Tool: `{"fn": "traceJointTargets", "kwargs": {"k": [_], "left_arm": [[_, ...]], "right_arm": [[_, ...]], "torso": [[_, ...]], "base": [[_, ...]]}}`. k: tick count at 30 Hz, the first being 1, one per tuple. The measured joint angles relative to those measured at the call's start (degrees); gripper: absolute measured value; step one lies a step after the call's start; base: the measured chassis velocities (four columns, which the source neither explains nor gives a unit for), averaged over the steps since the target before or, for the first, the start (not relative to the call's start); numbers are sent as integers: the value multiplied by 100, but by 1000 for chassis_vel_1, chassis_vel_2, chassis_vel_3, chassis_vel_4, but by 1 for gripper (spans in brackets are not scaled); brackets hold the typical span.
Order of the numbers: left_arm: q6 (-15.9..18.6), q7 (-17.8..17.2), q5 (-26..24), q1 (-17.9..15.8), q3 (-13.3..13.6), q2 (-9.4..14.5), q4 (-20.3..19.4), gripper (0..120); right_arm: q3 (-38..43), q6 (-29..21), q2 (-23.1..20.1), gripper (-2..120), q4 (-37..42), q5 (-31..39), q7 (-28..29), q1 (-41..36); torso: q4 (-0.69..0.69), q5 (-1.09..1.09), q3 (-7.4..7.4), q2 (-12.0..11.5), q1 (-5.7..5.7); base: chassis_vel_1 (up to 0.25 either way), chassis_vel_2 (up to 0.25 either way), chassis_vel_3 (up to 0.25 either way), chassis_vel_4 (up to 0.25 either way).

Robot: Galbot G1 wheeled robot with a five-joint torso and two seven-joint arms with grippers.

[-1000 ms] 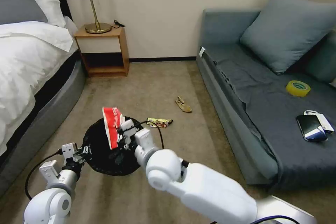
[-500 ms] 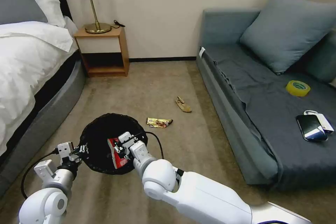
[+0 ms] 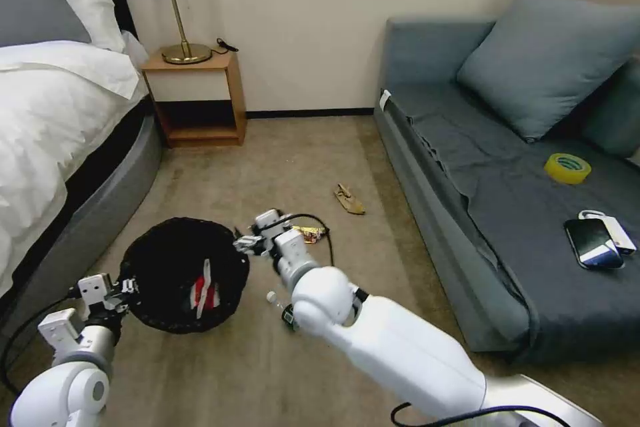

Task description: Pick up the trash bin, then pick up the garbage on the floor and place it into the trash bin.

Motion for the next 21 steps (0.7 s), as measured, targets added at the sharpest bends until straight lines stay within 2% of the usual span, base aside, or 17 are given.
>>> {"fn": "traceJointTargets", "kwargs": {"k": [3,5,7,12,21], "left_arm": [[-36,24,23,7,-73,16,30,4],[-74,57,24,10,-174,55,68,4],[-84,75,17,13,-208,77,76,4],[-97,108,-8,27,-254,87,56,4],[-124,190,-72,74,-386,80,1,4]], "right_arm": [[-43,-250,-81,100,-125,23,-192,20],[-209,-890,-234,100,-203,234,-672,112],[-398,-1275,-274,100,-283,509,-951,214],[-790,-1507,-117,100,-740,1090,-1092,451],[-1071,-1508,168,100,-1798,1122,-1584,728]], "torso": [[0,0,0,0,0],[0,0,0,0,0],[-1,0,0,0,0],[0,0,0,0,0],[1,0,0,0,0]], "base": [[0,0,0,0],[0,0,0,0],[0,0,0,0],[0,0,0,0],[0,0,0,0]]}}
